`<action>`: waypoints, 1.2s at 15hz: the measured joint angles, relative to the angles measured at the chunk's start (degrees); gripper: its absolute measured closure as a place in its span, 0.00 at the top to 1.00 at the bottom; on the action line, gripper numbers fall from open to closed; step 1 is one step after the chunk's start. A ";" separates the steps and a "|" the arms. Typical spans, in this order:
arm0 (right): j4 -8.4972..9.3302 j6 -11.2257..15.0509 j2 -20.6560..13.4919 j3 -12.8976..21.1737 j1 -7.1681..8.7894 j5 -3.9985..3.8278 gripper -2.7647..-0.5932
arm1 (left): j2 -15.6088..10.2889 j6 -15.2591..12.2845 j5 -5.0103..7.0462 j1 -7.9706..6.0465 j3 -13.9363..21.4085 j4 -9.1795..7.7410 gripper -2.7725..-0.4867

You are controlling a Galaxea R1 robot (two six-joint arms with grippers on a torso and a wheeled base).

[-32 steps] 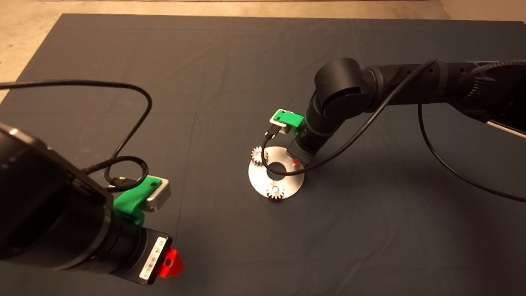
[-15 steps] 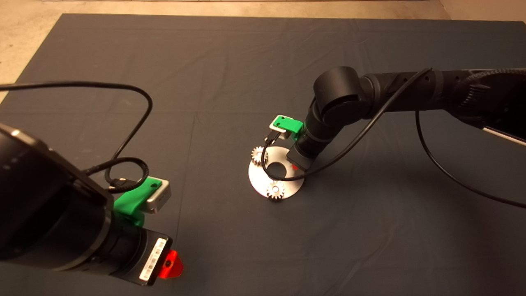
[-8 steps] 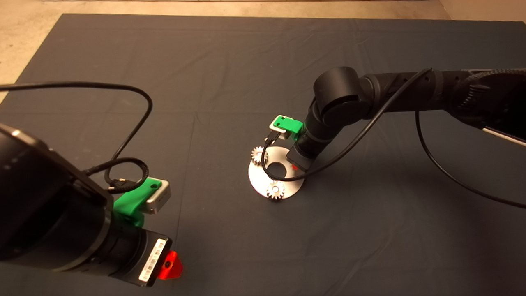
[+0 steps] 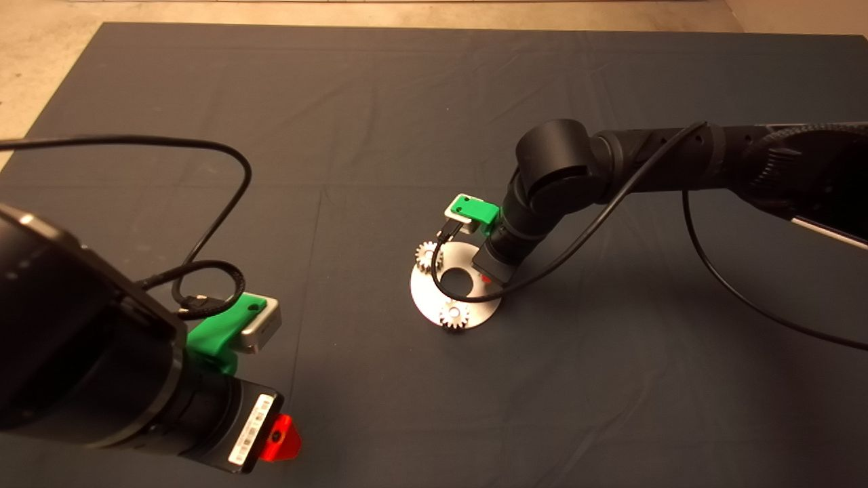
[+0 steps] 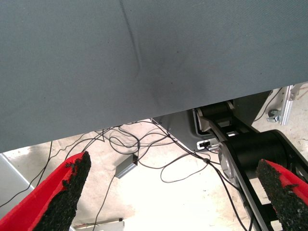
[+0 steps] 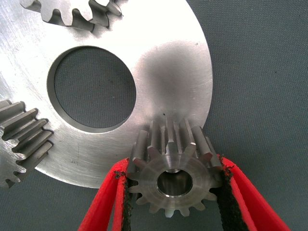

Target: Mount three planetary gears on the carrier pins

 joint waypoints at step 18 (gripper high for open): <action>-0.11 0.00 -0.02 -0.11 0.00 0.15 0.23 | 0.00 0.00 0.00 0.06 0.00 -0.16 0.87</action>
